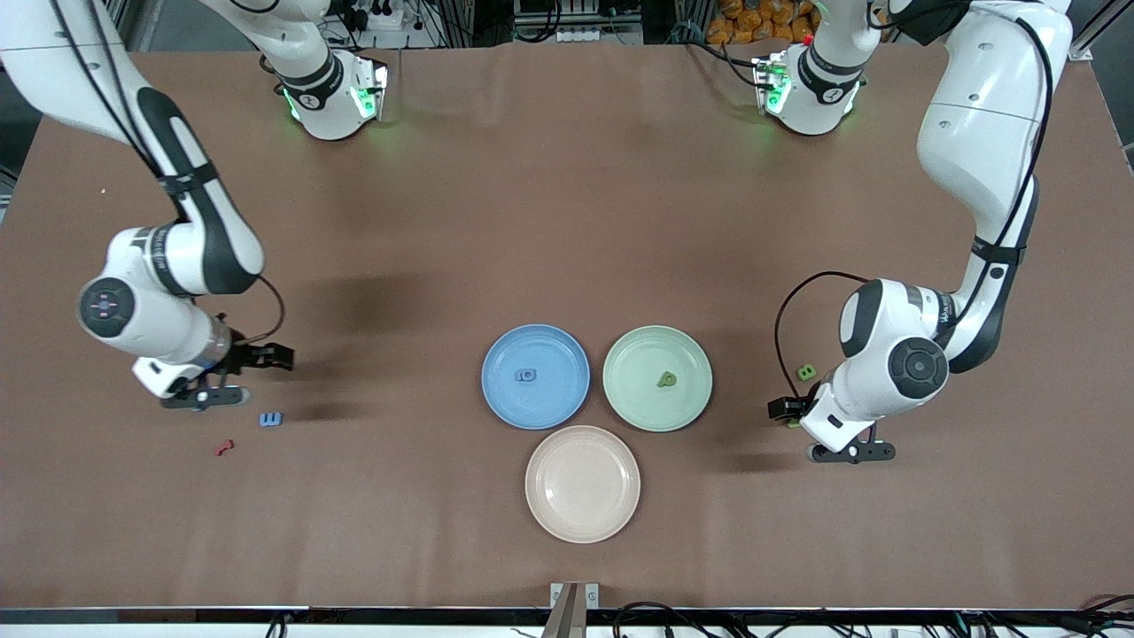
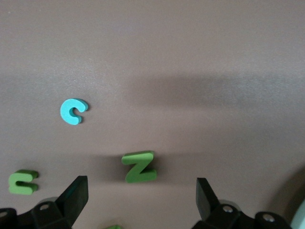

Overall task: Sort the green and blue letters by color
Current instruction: 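Move the left gripper to green Z while the right gripper moves to blue G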

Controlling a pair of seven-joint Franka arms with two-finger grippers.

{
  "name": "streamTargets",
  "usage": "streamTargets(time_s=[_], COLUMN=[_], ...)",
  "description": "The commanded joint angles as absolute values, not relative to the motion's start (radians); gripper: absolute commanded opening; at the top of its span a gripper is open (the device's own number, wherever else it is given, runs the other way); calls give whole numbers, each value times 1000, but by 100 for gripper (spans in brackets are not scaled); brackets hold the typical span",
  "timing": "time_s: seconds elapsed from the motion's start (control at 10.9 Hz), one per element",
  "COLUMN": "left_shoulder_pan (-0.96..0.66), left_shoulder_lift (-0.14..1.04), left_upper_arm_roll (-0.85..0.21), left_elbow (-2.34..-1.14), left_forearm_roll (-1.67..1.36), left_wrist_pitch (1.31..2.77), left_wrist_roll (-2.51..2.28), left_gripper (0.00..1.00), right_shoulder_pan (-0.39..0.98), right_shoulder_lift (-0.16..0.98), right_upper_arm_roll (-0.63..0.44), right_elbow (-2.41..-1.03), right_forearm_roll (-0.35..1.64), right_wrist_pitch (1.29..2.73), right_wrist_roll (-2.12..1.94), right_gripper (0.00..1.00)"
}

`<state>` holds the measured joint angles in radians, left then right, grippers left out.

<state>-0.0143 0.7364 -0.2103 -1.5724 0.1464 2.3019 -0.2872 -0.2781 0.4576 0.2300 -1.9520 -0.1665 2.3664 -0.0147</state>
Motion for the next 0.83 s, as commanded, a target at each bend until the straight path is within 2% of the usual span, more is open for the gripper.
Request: streamTargets(time_s=[0.0, 0.18, 0.64, 0.73], left_shoulder_pan=[-3, -3, -5, -5], left_shoulder_lift=[762, 773, 792, 792], left_upper_arm_roll=[-218, -218, -216, -216], left_elbow=[-1575, -1575, -1578, -1580], left_forearm_roll=[170, 170, 181, 181], left_wrist_pitch=[2350, 2361, 2378, 2378], left_wrist_roll=[-281, -281, -281, -281], left_gripper=[100, 100, 100, 90], right_shoulder_pan=[-365, -409, -440, -455], right_shoulder_lift=[497, 544, 612, 632], right_upper_arm_roll=[245, 244, 218, 218], right_elbow=[-1967, -1967, -1876, -1853], right_forearm_roll=[-216, -228, -291, -290], right_wrist_pitch=[2483, 2563, 2556, 2556], right_wrist_roll=[-17, -20, -116, -150], right_gripper=[100, 100, 100, 100])
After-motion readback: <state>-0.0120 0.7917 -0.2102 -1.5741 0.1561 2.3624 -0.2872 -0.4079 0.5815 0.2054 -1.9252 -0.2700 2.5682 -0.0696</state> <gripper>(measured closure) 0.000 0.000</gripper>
